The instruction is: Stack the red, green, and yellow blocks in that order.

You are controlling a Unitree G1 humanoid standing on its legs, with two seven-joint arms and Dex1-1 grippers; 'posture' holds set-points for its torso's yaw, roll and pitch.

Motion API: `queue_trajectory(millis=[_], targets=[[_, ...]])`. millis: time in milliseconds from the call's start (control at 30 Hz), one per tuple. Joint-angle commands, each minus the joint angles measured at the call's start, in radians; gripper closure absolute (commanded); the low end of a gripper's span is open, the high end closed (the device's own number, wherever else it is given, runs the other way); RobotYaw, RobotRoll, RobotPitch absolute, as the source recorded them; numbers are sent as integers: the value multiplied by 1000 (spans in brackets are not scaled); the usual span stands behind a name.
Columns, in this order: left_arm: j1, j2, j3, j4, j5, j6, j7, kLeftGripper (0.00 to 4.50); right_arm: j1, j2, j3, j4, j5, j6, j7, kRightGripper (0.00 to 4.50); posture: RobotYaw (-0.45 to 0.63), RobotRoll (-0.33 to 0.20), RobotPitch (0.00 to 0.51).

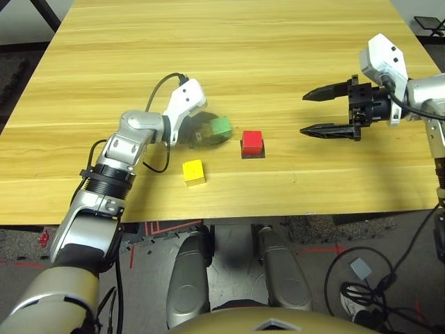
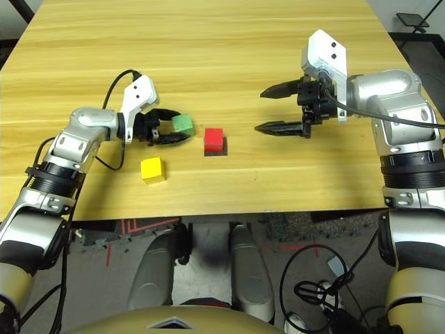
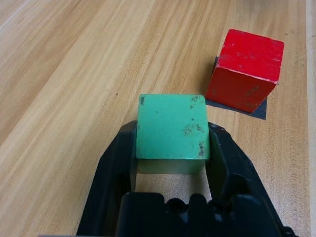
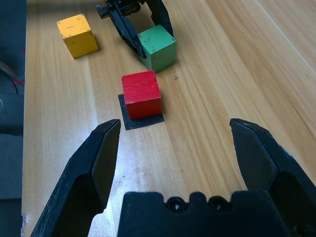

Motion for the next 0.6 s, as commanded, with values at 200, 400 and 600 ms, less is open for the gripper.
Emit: queue_trajectory(millis=[200, 400, 600], targets=[[-68, 31, 28, -254, -65, 176, -47, 2445, 40, 0, -9, -7, 19, -6, -16, 0, 84, -18, 233], [-104, 13, -1, -374, -130, 325, -77, 2445, 74, 4, -13, -21, 30, -4, -32, 0, 71, -7, 233], [-99, -15, -55, -340, -116, 318, -97, 2445, 99, -9, -23, -47, 47, 9, -53, 0, 39, -7, 237]])
